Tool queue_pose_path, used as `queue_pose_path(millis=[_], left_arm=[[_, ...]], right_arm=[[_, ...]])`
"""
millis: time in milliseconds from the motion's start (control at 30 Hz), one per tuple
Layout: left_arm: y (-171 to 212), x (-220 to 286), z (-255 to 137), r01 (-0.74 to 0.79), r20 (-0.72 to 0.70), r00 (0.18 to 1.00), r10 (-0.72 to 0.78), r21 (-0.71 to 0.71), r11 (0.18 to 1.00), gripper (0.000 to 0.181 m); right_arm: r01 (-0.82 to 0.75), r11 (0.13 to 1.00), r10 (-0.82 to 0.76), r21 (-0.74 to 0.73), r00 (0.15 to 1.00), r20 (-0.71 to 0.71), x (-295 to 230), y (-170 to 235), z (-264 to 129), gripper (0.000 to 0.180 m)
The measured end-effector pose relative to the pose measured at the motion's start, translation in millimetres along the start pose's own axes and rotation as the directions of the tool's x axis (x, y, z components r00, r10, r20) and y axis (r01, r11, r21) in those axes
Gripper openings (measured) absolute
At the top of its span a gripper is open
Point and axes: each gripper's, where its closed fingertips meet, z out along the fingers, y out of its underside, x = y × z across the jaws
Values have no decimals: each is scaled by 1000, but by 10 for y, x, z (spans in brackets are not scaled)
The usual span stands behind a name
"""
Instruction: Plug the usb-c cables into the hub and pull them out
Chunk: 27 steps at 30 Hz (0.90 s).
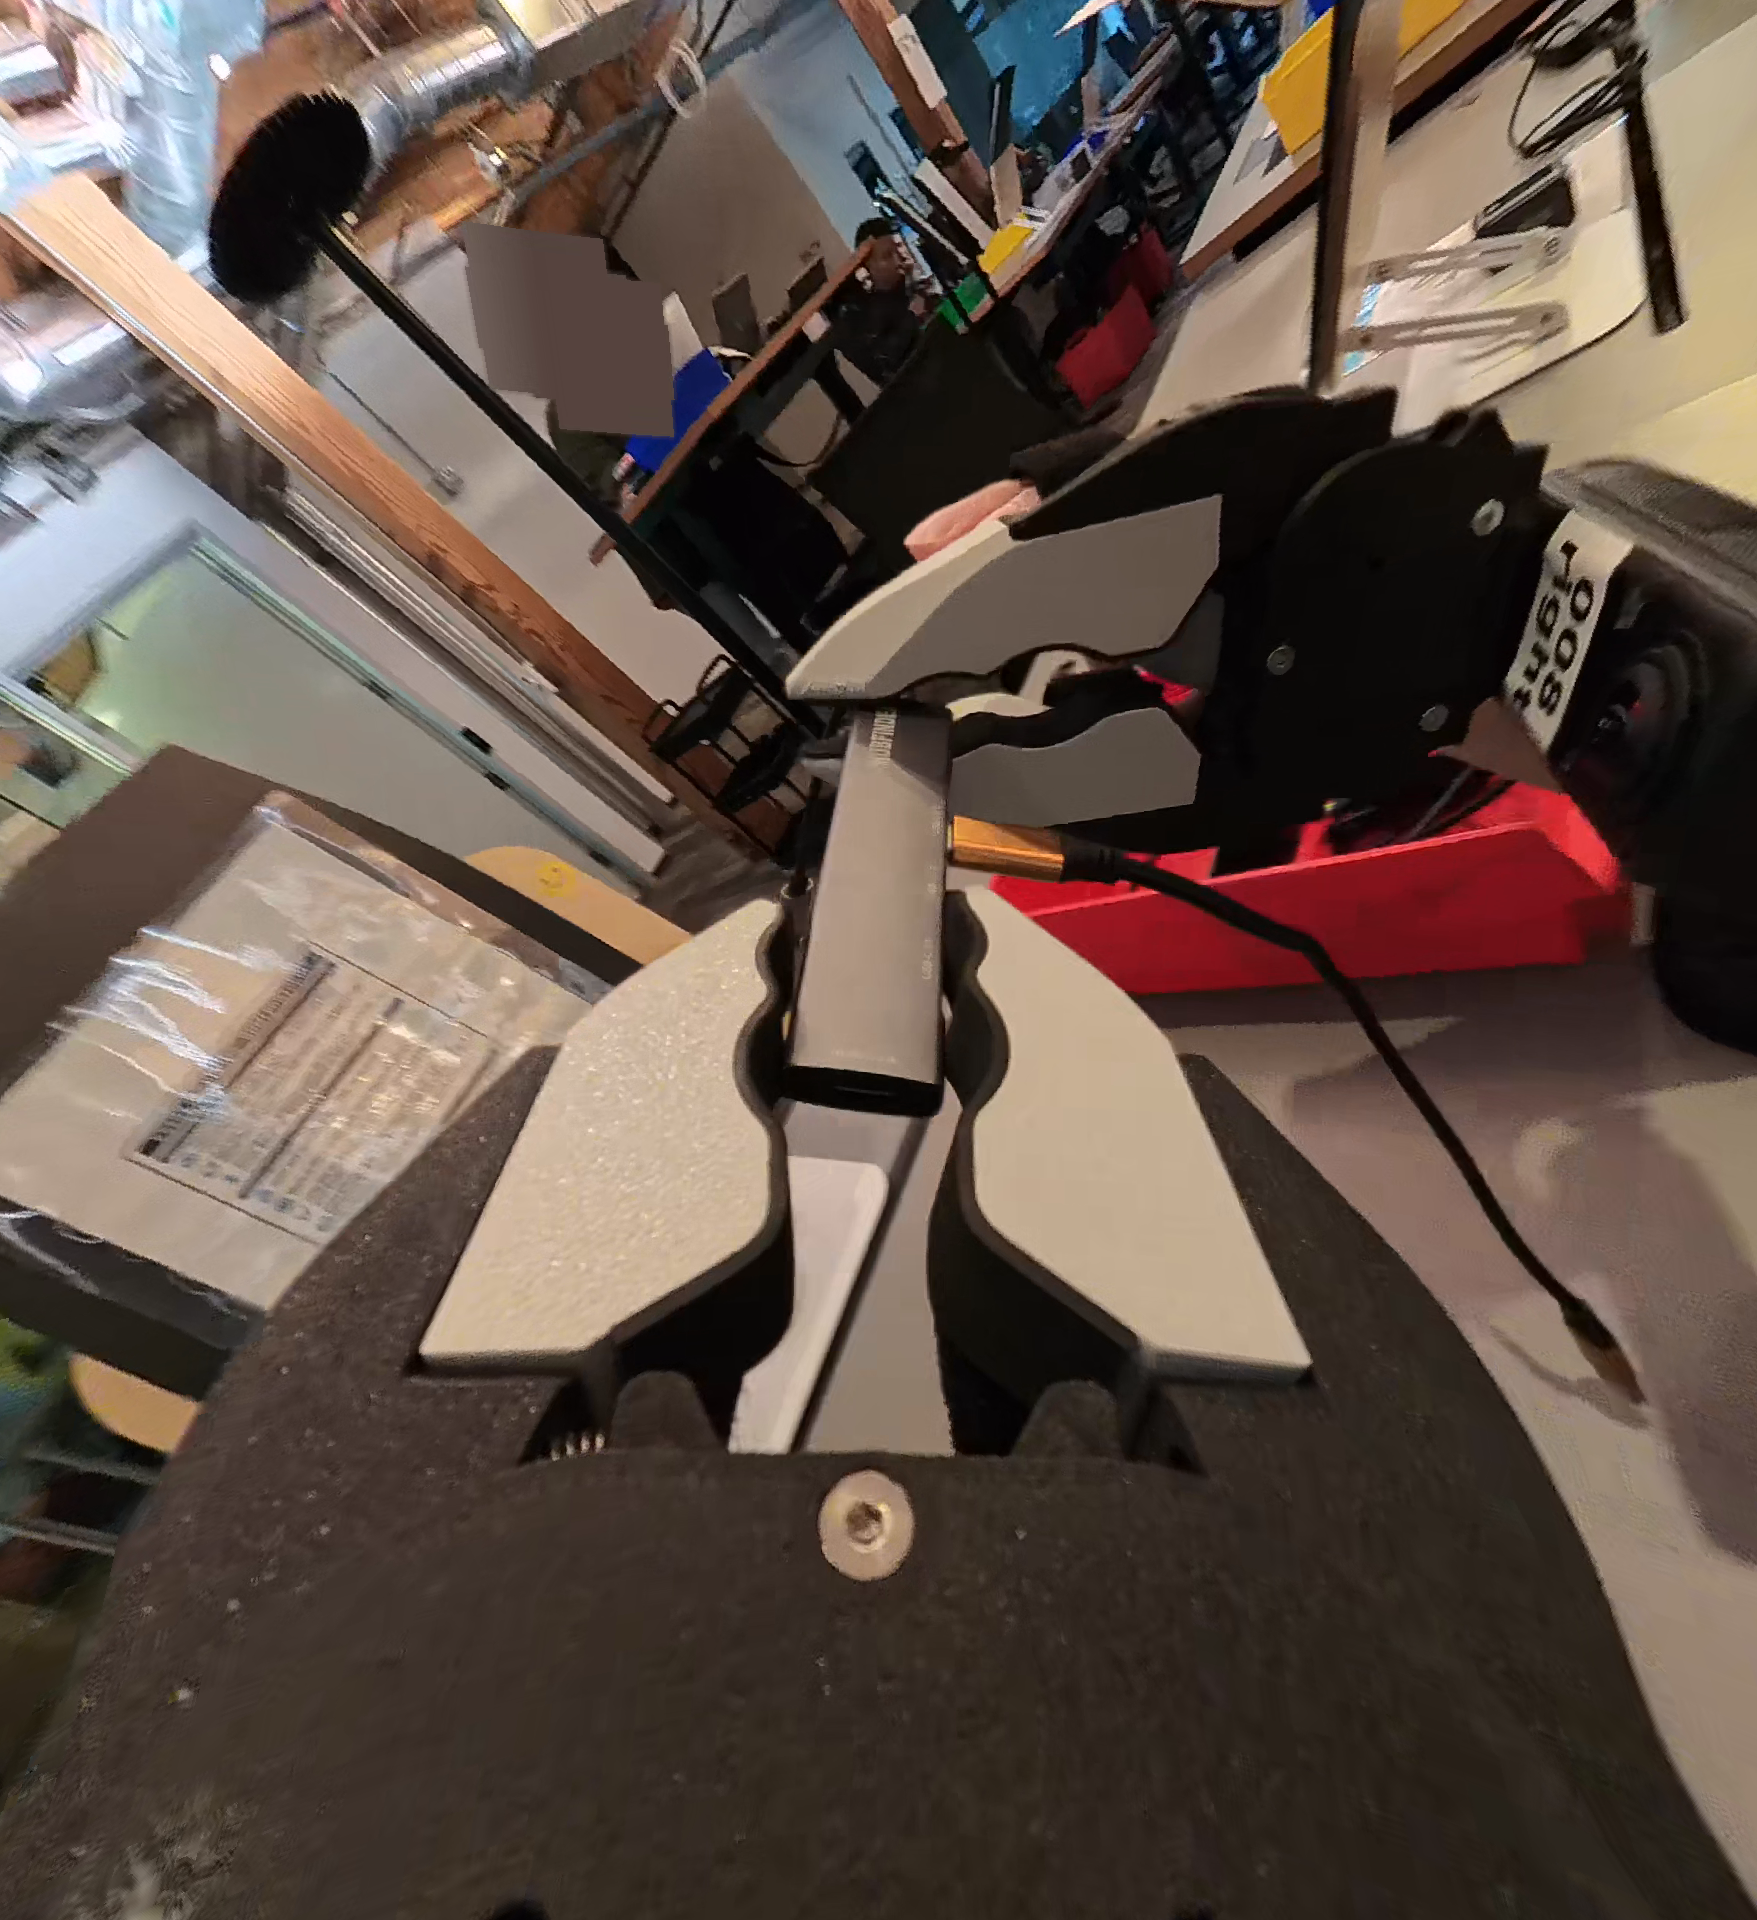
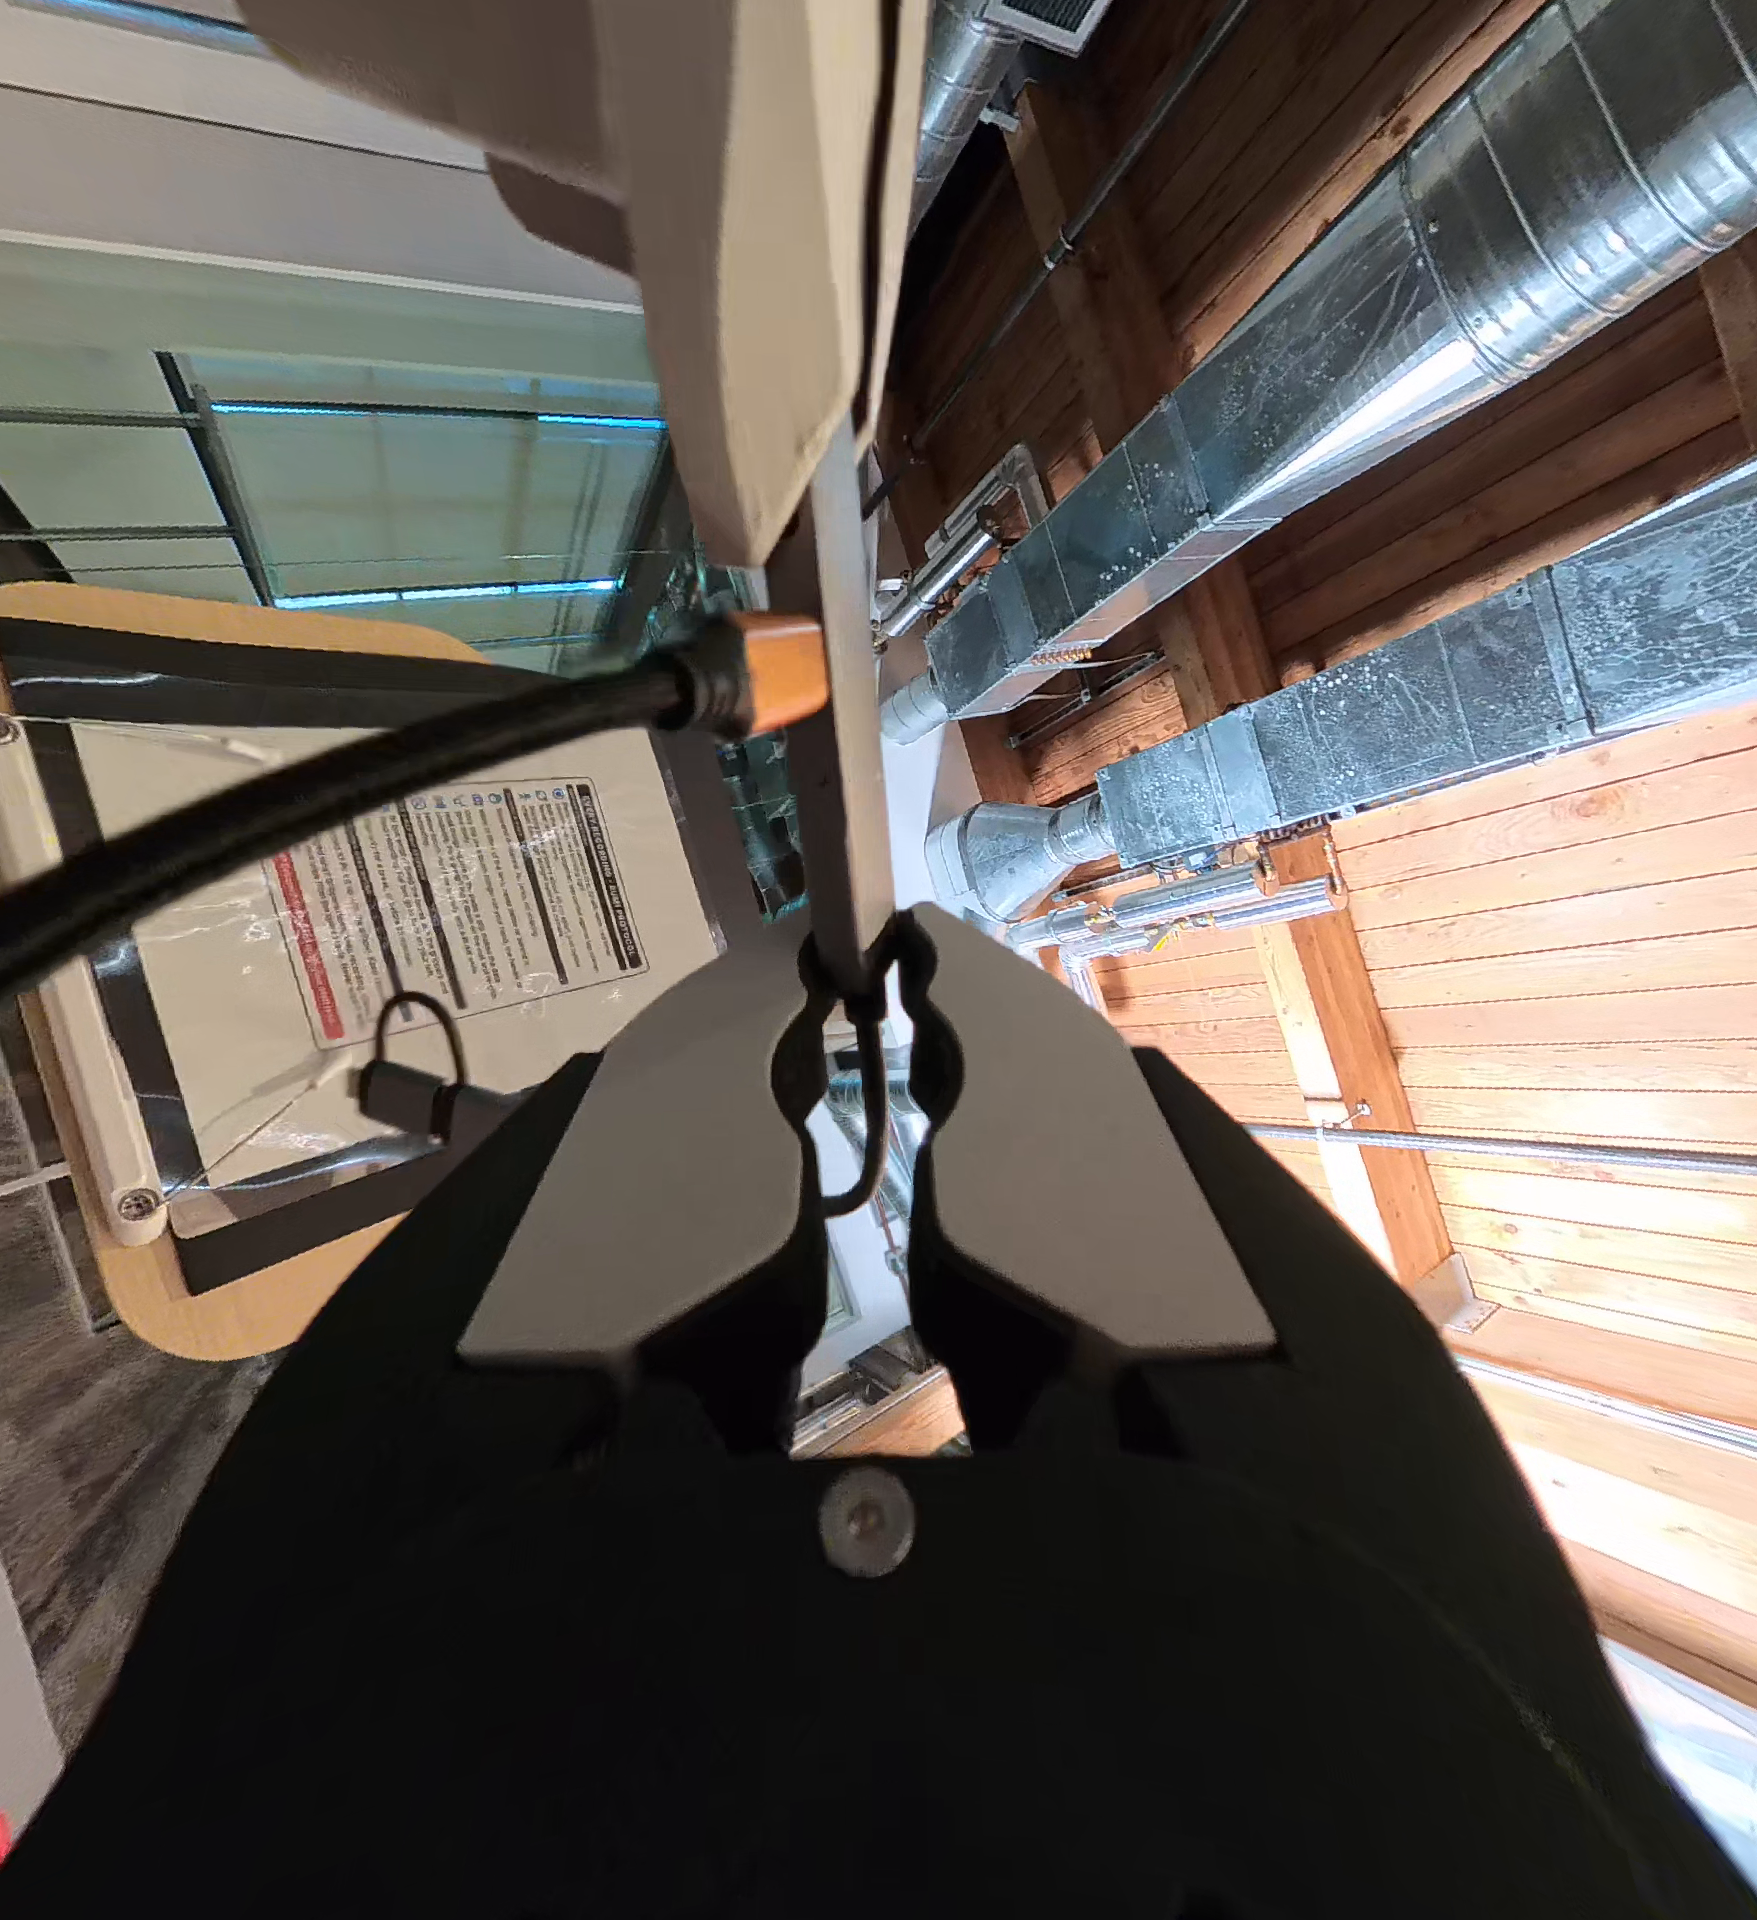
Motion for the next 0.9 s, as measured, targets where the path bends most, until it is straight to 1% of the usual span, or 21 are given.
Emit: queue_pose_path(millis=[67,233,333,467,533,567,600,633,667,700,733,767,800,833,900], left_arm=[[-26,-2,20,-71,48,996,71,1,997,26],[-148,-11,-13,-202,144,970,196,26,979,26],[-204,-53,-64,-225,192,958,214,34,974,26],[-201,-203,-144,-242,279,933,228,15,970,26],[-188,-288,-181,-238,320,921,222,11,971,26],[-186,-332,-202,-237,344,913,218,13,971,26],[-182,-367,-221,-232,360,909,211,13,973,26],[-183,-405,-245,-230,381,901,206,17,973,26],[-189,-437,-269,-233,401,893,205,21,972,26],[-189,-456,-286,-235,410,889,206,21,972,26],[-189,-473,-302,-237,418,884,208,18,971,26],[-194,-487,-321,-244,430,877,214,16,970,26],[-196,-493,-334,-250,436,872,221,9,968,26],[-198,-501,-347,-255,444,867,228,2,967,26],[-213,-502,-362,-266,453,859,238,-2,964,26]], right_arm=[[-26,1000,26,-10,1000,-6,32,32,1,12],[-70,998,70,9,994,-87,195,22,-32,17],[-91,995,94,31,989,-110,269,-2,-59,21],[-143,988,153,66,973,-172,426,-19,-117,21],[-208,973,224,97,952,-207,532,-36,-158,19],[-281,952,301,123,930,-212,583,-52,-170,18],[-393,905,420,163,886,-194,623,-89,-175,17],[-536,816,571,215,805,-161,661,-143,-178,18],[-689,671,733,273,674,-99,691,-213,-182,18],[-816,485,861,315,508,-9,699,-291,-186,19],[-897,308,933,318,350,81,666,-363,-171,19],[-938,196,960,286,243,140,588,-423,-130,21],[-958,161,965,236,203,166,476,-472,-77,24],[-965,174,962,195,209,175,369,-518,-34,27],[-960,227,958,166,251,140,242,-533,4,28]])
